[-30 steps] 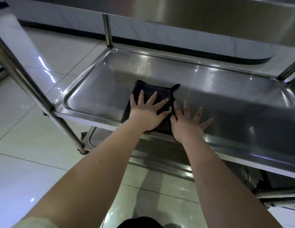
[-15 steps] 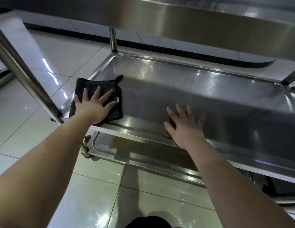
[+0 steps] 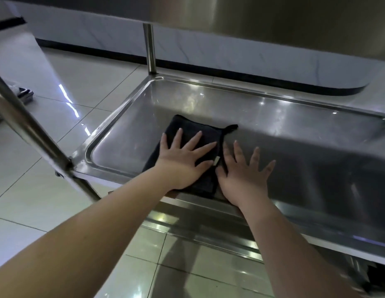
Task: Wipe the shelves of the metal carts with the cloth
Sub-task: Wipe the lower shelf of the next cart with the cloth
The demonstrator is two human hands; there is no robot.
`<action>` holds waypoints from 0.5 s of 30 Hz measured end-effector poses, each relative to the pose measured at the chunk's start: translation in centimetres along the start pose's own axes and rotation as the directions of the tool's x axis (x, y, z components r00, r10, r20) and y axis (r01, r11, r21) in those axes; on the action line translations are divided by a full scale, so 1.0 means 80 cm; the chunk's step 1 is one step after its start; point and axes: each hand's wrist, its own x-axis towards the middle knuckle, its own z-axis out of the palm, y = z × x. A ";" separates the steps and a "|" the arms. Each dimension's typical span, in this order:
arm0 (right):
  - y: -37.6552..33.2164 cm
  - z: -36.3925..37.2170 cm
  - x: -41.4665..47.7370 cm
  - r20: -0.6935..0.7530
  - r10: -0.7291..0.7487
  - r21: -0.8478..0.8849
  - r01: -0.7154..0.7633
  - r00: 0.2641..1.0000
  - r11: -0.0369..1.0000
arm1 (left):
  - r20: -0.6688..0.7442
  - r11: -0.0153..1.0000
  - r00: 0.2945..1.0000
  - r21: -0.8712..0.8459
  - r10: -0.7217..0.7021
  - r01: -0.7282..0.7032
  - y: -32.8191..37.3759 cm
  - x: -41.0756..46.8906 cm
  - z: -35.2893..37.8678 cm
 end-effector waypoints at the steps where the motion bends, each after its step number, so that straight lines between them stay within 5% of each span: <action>1: 0.002 0.001 0.001 -0.010 0.009 0.012 -0.009 1.000 1.000 | -0.003 1.000 1.000 -0.002 0.009 -0.009 0.002 0.013 -0.001; 5: 0.005 0.003 0.000 -0.023 0.020 0.036 -0.019 1.000 0.999 | -0.034 0.996 0.999 -0.090 0.002 -0.005 -0.054 0.042 -0.006; 10: 0.002 0.000 -0.004 -0.014 0.038 0.051 -0.038 0.999 0.998 | 0.011 0.956 0.959 -0.087 -0.282 0.282 -0.159 0.038 -0.016; 15: 0.002 -0.003 -0.006 0.045 0.062 0.014 -0.063 0.997 0.998 | -0.026 0.958 0.960 -0.080 -0.279 0.276 -0.150 0.036 -0.011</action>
